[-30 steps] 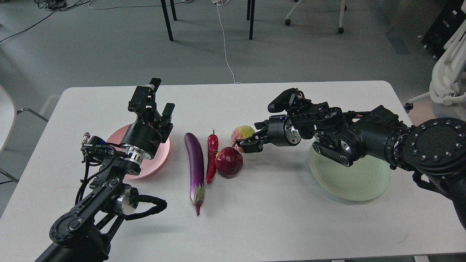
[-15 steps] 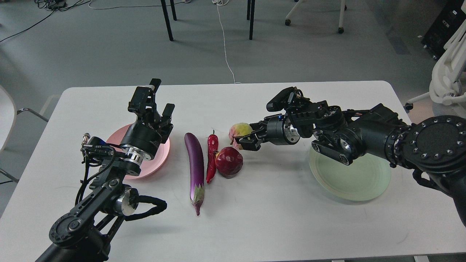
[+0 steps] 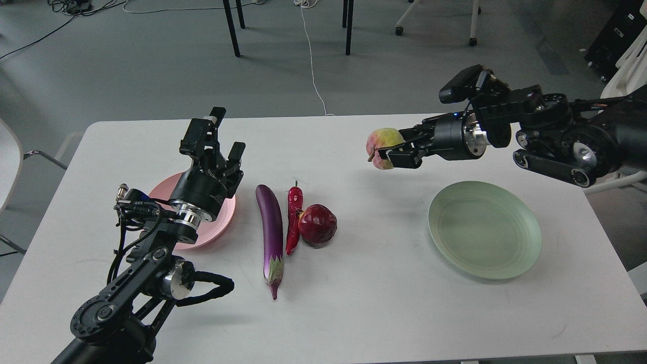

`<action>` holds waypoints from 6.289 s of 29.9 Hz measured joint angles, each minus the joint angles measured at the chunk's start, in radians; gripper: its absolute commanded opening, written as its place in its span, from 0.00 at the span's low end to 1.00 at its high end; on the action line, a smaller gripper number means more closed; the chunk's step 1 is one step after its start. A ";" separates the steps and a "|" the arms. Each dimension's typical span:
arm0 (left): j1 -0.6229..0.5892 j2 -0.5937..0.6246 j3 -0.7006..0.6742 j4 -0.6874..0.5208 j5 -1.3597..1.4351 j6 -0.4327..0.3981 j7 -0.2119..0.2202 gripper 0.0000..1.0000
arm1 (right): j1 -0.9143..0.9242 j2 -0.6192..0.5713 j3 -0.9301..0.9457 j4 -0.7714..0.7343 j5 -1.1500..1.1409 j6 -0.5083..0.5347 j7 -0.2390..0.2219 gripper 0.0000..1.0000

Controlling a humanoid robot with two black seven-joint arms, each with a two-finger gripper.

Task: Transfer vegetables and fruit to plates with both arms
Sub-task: 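Carry the peach onto the green plate and open the right gripper, then move the right gripper back to the red apple, then grasp the red apple with the right gripper and lift it, then place the apple on the green plate and release it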

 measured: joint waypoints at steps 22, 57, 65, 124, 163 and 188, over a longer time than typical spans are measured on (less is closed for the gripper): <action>0.001 -0.007 0.001 -0.012 0.000 0.000 0.000 0.98 | -0.162 -0.244 -0.034 0.011 -0.196 -0.003 0.000 0.81; 0.030 -0.006 -0.002 -0.024 0.001 0.001 0.000 0.98 | 0.055 0.353 -0.077 0.041 0.152 -0.047 0.000 0.97; 0.032 0.000 -0.001 -0.024 0.002 0.001 0.000 0.98 | 0.008 0.438 -0.087 -0.022 0.153 -0.050 0.000 0.97; 0.039 0.009 -0.002 -0.027 0.002 0.001 0.001 0.98 | -0.183 0.504 -0.113 -0.177 0.211 -0.117 0.000 0.92; 0.043 -0.003 0.000 -0.028 0.002 0.000 0.001 0.98 | 0.079 0.147 -0.119 0.153 0.101 -0.114 0.000 0.46; 0.043 -0.004 0.008 -0.038 0.003 0.001 0.003 0.98 | 0.012 -0.310 -0.249 0.323 -0.253 -0.110 0.000 0.93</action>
